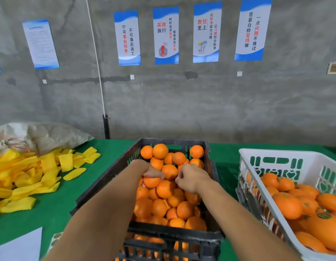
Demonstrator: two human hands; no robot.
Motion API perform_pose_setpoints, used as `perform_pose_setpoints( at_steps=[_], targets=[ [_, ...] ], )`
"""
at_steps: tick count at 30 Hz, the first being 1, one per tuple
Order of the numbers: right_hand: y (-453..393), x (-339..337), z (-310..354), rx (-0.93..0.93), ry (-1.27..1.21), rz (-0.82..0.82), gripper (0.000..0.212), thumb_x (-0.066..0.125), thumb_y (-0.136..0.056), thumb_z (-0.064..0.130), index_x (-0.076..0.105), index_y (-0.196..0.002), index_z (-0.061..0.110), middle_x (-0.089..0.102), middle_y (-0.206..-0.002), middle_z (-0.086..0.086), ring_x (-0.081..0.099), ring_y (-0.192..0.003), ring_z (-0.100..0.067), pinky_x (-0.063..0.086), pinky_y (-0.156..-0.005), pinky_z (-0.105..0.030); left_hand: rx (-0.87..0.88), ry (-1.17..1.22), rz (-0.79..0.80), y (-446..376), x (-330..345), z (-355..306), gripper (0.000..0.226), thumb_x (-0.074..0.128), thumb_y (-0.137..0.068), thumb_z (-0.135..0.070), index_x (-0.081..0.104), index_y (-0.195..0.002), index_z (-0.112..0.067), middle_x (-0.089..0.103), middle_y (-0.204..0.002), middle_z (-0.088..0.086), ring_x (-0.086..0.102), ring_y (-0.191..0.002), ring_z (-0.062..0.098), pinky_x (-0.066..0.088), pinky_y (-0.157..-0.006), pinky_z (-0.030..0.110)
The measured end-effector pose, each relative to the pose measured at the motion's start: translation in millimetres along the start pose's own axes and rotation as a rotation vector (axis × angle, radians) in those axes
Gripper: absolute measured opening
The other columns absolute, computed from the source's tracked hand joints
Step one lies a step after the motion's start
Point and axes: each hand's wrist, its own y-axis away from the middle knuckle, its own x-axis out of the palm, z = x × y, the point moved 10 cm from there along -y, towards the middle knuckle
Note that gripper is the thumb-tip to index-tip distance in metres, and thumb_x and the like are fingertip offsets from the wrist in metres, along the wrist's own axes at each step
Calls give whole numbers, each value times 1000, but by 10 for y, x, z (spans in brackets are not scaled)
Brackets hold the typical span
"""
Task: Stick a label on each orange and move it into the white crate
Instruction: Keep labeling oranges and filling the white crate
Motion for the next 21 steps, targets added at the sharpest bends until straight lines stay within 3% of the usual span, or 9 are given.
perform_pose_setpoints(
  at_steps=[2, 4, 7, 9, 10, 11, 13, 15, 21],
  targets=[
    [32, -27, 37, -11, -10, -3, 18, 60, -98, 32, 68, -92, 17, 67, -104, -8, 63, -102, -29, 52, -78, -37, -32, -31, 90, 174, 150, 68, 124, 55, -64, -92, 24, -162, -22, 33, -164, 13, 48, -136, 38, 41, -92, 46],
    [60, -54, 68, -22, -12, -10, 19, 61, -97, 30, 67, -85, 17, 68, -100, -9, 63, -99, -29, 51, -76, -38, -42, -36, 166, 317, 306, 103, 131, 60, -57, -93, 22, -162, -25, 36, -160, 12, 50, -129, 39, 45, -84, 43],
    [100, -80, 78, -24, -18, -23, 29, 63, -97, 28, 57, -69, 21, 59, -79, -4, 57, -81, -26, 43, -67, -35, 34, 232, 216, 260, 445, 81, 80, 68, -77, -72, 52, -132, -16, 60, -105, 8, 61, -83, 26, 52, -65, 36],
    [113, -94, 82, -25, -24, -26, 34, 63, -98, 29, 54, -66, 22, 52, -71, -2, 52, -74, -25, 40, -65, -34, 142, 406, 23, 136, 236, 33, 43, 66, -91, -51, 57, -88, -9, 59, -69, 4, 57, -57, 20, 51, -63, 34],
    [113, -96, 85, -27, -29, -26, 34, 63, -99, 30, 54, -67, 22, 52, -70, -2, 52, -74, -25, 41, -65, -35, 180, 418, -147, 115, 42, 45, 42, 65, -94, -49, 55, -79, -11, 60, -66, 4, 57, -57, 20, 50, -65, 34],
    [109, -100, 90, -29, -32, -27, 32, 62, -99, 30, 56, -68, 22, 53, -72, -2, 53, -75, -25, 42, -66, -35, 200, 385, -316, 125, -144, 53, 42, 64, -94, -52, 57, -82, -12, 64, -75, 7, 61, -69, 22, 49, -68, 35],
    [97, -110, 98, -33, -27, -30, 29, 62, -98, 30, 60, -71, 20, 59, -74, -2, 58, -78, -25, 47, -66, -36, 226, 293, -555, 154, -387, 16, 52, 63, -93, -58, 56, -116, -12, 63, -117, 13, 61, -107, 30, 50, -82, 40],
    [76, -95, 85, -37, -38, -23, 30, 62, -98, 29, 61, -70, 20, 59, -72, -1, 58, -73, -22, 48, -65, -36, 211, 205, -593, 69, -448, 1, 78, 63, -91, -63, 38, -146, -14, 42, -148, 15, 43, -136, 37, 47, -104, 50],
    [-23, -28, 6, -27, -50, -22, 26, 64, -98, 34, 63, -76, 21, 60, -78, 1, 58, -77, -21, 43, -63, -31, 250, -41, -595, -357, -774, -151, 96, 55, -92, -72, 21, -162, -16, 23, -167, 10, 22, -153, 34, 30, -121, 56]
  ],
)
